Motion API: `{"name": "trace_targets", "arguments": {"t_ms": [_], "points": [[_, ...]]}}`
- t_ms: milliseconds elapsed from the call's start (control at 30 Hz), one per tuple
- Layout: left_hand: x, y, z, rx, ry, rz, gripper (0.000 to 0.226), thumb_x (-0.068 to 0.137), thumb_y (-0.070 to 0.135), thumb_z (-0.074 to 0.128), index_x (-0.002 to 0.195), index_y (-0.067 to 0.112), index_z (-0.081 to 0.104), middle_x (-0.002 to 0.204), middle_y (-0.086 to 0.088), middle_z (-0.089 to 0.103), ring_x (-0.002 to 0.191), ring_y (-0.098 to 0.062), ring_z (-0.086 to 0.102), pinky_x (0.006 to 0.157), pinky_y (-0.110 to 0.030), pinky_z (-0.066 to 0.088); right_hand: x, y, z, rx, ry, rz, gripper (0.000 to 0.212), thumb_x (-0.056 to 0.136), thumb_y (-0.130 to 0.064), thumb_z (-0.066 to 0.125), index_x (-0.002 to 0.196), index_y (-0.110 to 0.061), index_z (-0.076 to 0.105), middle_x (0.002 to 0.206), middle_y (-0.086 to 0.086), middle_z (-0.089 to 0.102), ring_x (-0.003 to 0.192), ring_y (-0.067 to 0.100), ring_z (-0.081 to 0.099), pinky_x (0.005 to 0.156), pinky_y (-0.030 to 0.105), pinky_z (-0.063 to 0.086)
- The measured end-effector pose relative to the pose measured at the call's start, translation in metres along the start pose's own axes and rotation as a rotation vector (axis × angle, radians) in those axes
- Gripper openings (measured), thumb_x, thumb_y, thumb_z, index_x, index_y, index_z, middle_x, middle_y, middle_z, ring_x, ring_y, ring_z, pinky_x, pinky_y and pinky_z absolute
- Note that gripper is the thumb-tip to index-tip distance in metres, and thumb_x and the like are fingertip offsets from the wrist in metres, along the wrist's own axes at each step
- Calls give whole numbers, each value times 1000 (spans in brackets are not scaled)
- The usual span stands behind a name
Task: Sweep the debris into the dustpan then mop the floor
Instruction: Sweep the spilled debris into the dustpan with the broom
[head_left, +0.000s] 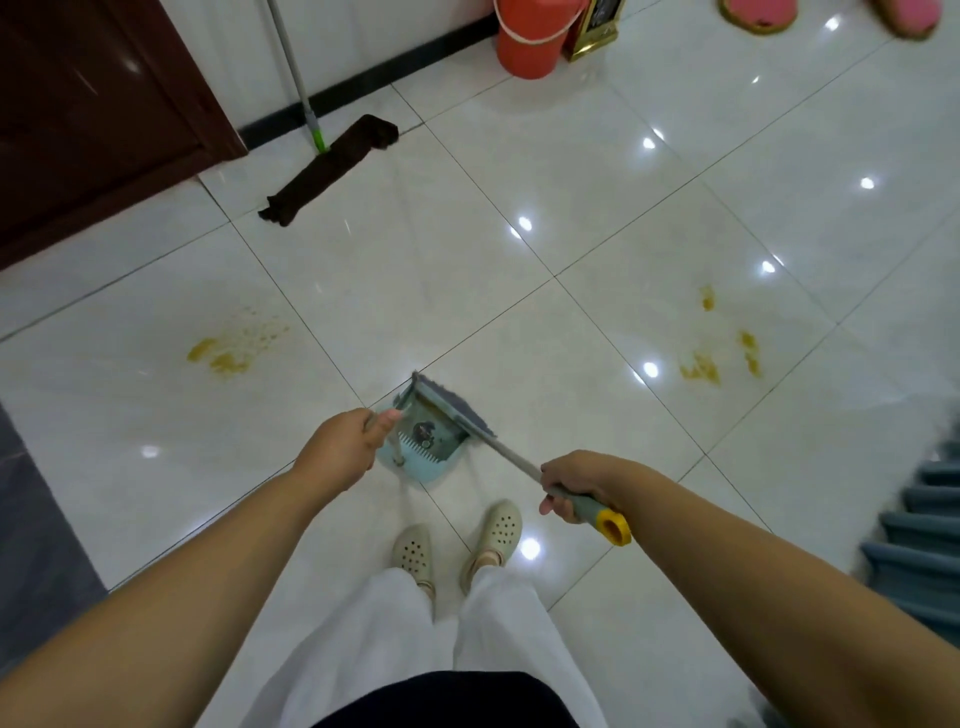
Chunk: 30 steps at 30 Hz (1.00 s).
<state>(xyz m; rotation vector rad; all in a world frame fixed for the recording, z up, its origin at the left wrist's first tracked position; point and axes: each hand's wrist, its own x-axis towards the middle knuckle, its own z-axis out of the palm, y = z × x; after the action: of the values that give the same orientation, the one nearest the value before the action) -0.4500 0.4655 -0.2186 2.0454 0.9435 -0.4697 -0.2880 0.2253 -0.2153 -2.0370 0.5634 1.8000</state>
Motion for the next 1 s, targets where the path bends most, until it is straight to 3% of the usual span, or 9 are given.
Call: {"name": "trace_targets", "arguments": {"t_ms": [200,467,600,833,1000], "points": [[-11,-7,0,-16,-39,-7,54,93,59,30,75,13,52,62,-7,57,49,-20,49,45,-26,41,-34,1,-24,3,-25,-36,33,96,-10,43,127,0,42,82,14,63,37,10,40,36,15,40],[-30,-17,-1,-83,-17,-12,48,94,55,36,71,15,51,55,-2,55,41,-16,46,40,-23,37,-35,-21,-23,-88,52,-90,23,98,-12,41,114,3,46,86,15,59,34,10,39,36,15,38],[-37,-27,-3,-62,-12,-16,47,95,54,34,71,16,50,56,-1,54,42,-15,46,39,-22,35,-10,-38,4,-225,113,-87,25,101,-18,39,108,6,44,81,15,58,48,13,40,40,18,38],[-44,-43,-2,-51,-10,-9,47,95,54,32,72,17,50,58,-2,56,40,-14,46,38,-21,35,9,-16,26,-253,174,49,22,100,-18,41,108,2,41,73,14,48,51,17,42,33,11,36],[-46,-53,0,-59,-17,0,48,94,57,33,72,18,50,55,0,55,36,-12,45,36,-19,33,4,8,12,-297,243,70,31,98,-17,45,124,1,44,80,13,50,52,17,45,34,12,36]]}}
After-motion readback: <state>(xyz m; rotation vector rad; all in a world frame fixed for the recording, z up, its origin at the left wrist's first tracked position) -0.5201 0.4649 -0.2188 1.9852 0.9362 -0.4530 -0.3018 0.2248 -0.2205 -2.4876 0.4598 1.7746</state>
